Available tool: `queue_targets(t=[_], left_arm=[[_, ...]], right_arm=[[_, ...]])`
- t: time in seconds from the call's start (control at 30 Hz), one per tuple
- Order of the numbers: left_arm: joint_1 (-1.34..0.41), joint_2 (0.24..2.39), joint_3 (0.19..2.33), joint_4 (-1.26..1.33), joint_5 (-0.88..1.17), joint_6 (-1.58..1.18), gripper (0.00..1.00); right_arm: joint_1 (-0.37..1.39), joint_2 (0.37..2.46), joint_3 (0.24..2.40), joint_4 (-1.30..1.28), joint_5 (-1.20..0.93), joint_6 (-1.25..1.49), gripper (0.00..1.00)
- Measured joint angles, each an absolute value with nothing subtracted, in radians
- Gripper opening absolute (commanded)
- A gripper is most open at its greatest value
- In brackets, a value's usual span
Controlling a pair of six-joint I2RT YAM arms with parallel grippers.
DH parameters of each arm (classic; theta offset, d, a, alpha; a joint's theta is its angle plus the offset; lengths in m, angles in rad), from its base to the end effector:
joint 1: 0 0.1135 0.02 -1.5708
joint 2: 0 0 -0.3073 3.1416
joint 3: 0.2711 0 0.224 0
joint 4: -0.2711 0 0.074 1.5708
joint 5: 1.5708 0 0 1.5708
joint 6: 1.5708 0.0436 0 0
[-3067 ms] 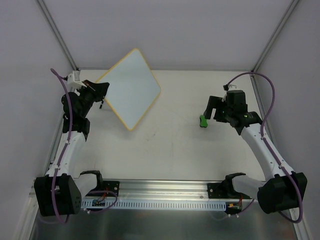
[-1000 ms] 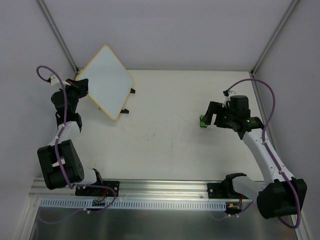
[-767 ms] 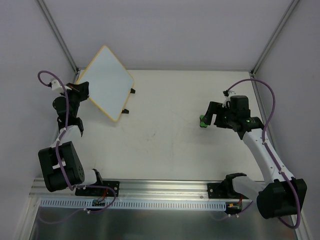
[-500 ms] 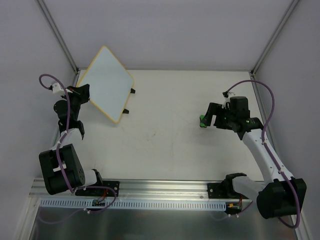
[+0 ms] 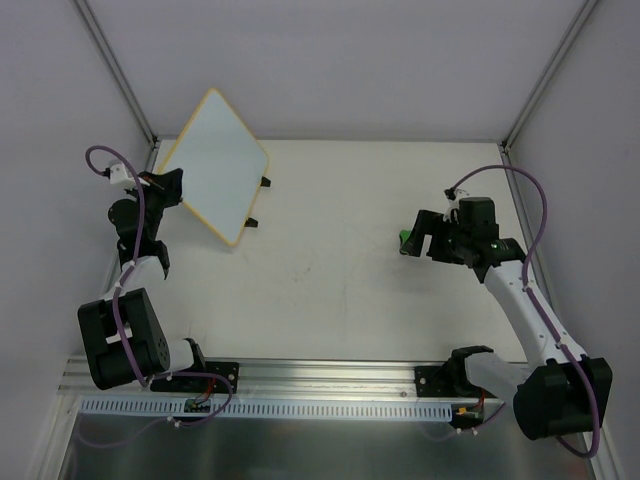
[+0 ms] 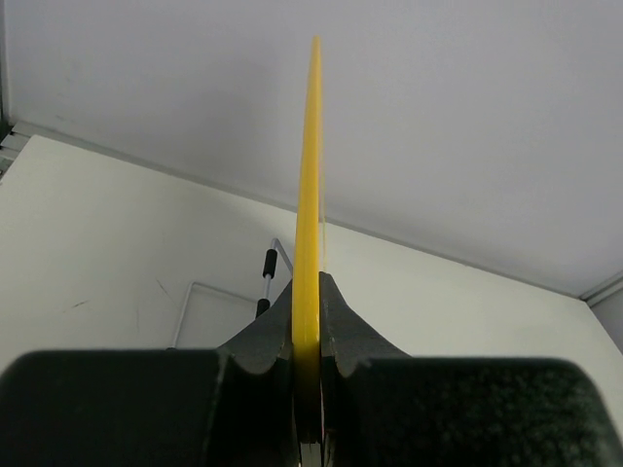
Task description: Erase the whiteboard
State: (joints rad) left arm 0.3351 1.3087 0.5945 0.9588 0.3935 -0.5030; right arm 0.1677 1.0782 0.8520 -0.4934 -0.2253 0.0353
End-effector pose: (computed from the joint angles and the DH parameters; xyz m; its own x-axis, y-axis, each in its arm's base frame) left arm 0.2450 0.0676 0.3419 0.1774 -0.4096 -0.8948 0.1519 0.9098 -0.3863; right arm 0.1818 0.0407 0.3175 -0.6610 -0.0770 -0.7464 -0.3052 0.9363 0.1737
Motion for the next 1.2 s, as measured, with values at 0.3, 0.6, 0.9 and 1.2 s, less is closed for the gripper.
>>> queue_targets(t=[0.3,0.6,0.9,1.2], left_arm=[[0.335,1.308,0.554,0.973,0.396,-0.497,0.04],[0.349,1.293,0.505,0.84,0.332,-0.408,0.45],[0.347,1.301,0.504,0.699,0.304,-0.337,0.64],[0.347,1.272,0.504,0.652,0.302,-0.297,0.75]], right_arm=[[0.168,1.056,0.85,-0.493,-0.226,0.038,0.92],[0.168,1.056,0.823,-0.493,-0.227,0.047,0.92],[0.168,1.047,0.823,-0.492,-0.226,0.049,0.92],[0.168,1.022,0.818,-0.492,-0.227,0.051,0.93]])
